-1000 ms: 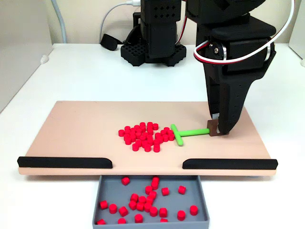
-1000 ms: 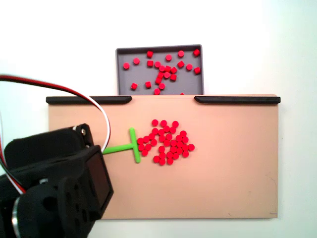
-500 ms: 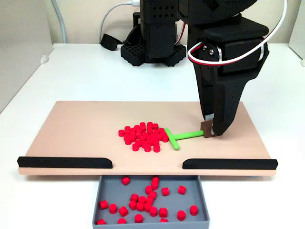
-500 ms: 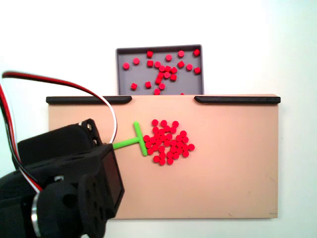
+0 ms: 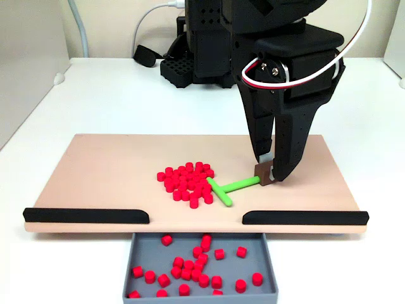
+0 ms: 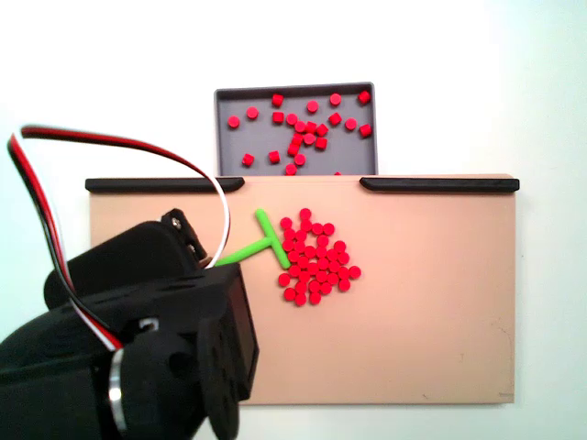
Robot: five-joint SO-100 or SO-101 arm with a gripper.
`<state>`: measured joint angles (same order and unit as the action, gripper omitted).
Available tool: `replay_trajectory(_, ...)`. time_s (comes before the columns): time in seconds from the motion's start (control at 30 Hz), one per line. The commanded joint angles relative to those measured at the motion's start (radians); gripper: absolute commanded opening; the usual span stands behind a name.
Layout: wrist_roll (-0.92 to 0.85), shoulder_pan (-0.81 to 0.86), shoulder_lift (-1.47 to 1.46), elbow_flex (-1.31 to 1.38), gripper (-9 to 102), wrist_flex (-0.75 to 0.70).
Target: Push granules from left to the grey container
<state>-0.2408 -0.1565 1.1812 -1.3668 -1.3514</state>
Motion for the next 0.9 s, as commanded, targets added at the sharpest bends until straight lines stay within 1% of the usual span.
replay_trajectory(0.0,-0.041,0.015,-0.008,-0.002,0,0.003)
replay_trajectory(0.57,-0.288,0.044,-0.015,0.015,0,0.003)
replay_trajectory(0.87,-0.376,0.078,-0.014,0.015,0,0.003)
